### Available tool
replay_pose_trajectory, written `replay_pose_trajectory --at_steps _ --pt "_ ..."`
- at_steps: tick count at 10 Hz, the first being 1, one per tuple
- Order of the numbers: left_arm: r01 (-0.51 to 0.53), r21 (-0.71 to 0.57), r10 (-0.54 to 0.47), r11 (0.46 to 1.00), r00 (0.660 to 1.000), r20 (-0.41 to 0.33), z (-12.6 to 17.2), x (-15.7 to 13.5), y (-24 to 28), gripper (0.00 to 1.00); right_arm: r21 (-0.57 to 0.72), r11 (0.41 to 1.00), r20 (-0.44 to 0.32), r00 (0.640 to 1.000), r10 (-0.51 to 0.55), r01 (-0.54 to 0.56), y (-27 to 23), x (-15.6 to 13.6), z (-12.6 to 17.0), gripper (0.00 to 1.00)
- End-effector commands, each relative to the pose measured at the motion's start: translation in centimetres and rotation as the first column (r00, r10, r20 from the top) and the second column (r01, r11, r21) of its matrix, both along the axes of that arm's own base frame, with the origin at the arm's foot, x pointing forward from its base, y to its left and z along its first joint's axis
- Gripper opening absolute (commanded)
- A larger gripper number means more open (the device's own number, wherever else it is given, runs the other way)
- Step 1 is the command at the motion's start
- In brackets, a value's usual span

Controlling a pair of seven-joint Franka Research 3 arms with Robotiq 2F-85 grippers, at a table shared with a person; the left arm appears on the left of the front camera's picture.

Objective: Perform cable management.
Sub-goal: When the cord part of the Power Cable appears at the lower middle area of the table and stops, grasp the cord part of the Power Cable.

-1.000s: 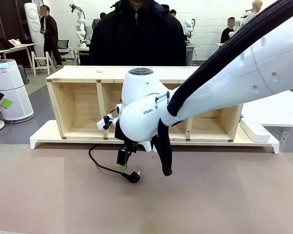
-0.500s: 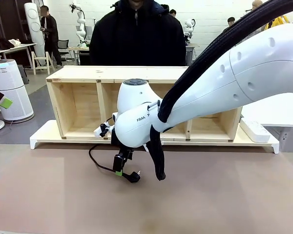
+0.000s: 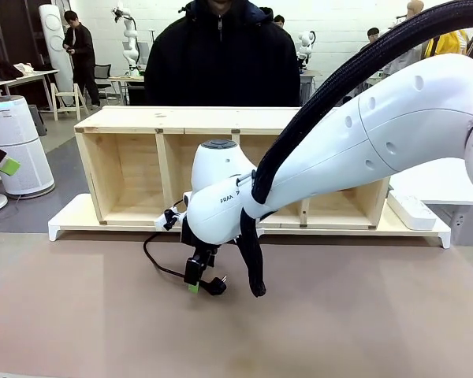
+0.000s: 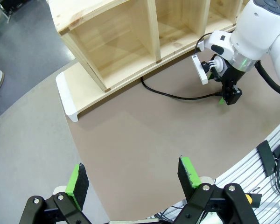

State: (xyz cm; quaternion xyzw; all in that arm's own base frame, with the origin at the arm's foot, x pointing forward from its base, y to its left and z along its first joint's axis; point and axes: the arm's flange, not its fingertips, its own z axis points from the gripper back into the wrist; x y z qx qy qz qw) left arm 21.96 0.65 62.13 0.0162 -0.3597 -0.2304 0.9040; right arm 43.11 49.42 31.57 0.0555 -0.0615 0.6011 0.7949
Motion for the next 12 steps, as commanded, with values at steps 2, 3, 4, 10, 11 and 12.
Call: replay_pose_trajectory --at_steps 2,3,4,10,11,12 --pt "-0.002 -0.001 0.002 1.0 1.0 0.01 0.04 0.35 0.03 1.0 0.04 0.999 -0.037 0.999 0.035 -0.034 -0.29 0.32 -0.33 1.0" --pt "-0.002 -0.001 0.002 1.0 1.0 0.01 0.04 0.35 0.03 1.0 0.034 0.999 -0.041 0.999 0.031 -0.03 -0.4 0.39 -0.46 1.0" --pt "-0.002 -0.001 0.002 1.0 1.0 0.01 0.04 0.35 0.03 1.0 0.035 0.999 -0.046 0.998 0.03 -0.029 -0.56 0.39 -0.57 1.0" --pt "-0.002 -0.001 0.002 1.0 1.0 0.01 0.04 0.35 0.03 1.0 0.009 1.0 -0.066 0.998 0.013 -0.013 -0.74 0.54 -0.51 0.59" --pt "-0.002 -0.001 0.002 1.0 1.0 0.01 0.04 0.35 0.03 1.0 0.011 1.0 -0.07 0.997 0.013 -0.012 -0.68 0.59 -0.43 0.53" --pt "-0.002 -0.001 0.002 1.0 1.0 0.01 0.04 0.35 0.03 1.0 0.011 1.0 -0.072 0.997 0.012 -0.011 -0.7 0.63 -0.37 0.39"
